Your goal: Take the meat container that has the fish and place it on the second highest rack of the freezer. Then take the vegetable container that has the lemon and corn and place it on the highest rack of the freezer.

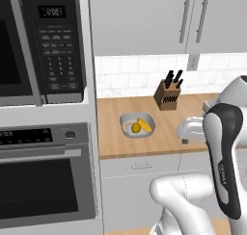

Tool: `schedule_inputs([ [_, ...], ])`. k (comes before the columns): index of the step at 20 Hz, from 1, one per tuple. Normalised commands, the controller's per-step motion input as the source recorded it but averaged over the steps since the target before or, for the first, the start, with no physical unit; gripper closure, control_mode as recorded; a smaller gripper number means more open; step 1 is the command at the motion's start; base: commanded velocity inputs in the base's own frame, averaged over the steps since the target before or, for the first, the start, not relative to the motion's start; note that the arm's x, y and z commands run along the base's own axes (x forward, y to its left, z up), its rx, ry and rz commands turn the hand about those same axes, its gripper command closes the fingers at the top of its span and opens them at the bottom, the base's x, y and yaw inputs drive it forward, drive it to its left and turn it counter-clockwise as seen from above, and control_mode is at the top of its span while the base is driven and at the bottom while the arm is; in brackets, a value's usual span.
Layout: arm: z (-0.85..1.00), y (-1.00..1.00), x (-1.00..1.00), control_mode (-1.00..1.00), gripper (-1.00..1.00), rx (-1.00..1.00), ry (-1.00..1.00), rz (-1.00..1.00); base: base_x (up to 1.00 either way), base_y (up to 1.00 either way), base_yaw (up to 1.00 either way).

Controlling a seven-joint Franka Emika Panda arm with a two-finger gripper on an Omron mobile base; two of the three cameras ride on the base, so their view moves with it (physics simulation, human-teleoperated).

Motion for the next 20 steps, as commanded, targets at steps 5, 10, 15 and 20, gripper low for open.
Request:
schedule_inputs([
  [5,0.01,0.00,0.98,-1.00,-1.00,0.00,0.21,-0.40,0.00,0.00,0.00],
  [10,-0.22,-0.01,0.81,-1.00,-1.00,0.13,0.24,-0.27,0.00,0.00,0.00],
  [15,-0.55,0.00,0.58,-1.00,-1.00,0.14,0.25,-0.16,0.00,0.00,0.00],
  [20,-0.52,0.00,0.60,-1.00,-1.00,0.01,0.19,-0.16,0.00,0.00,0.00],
])
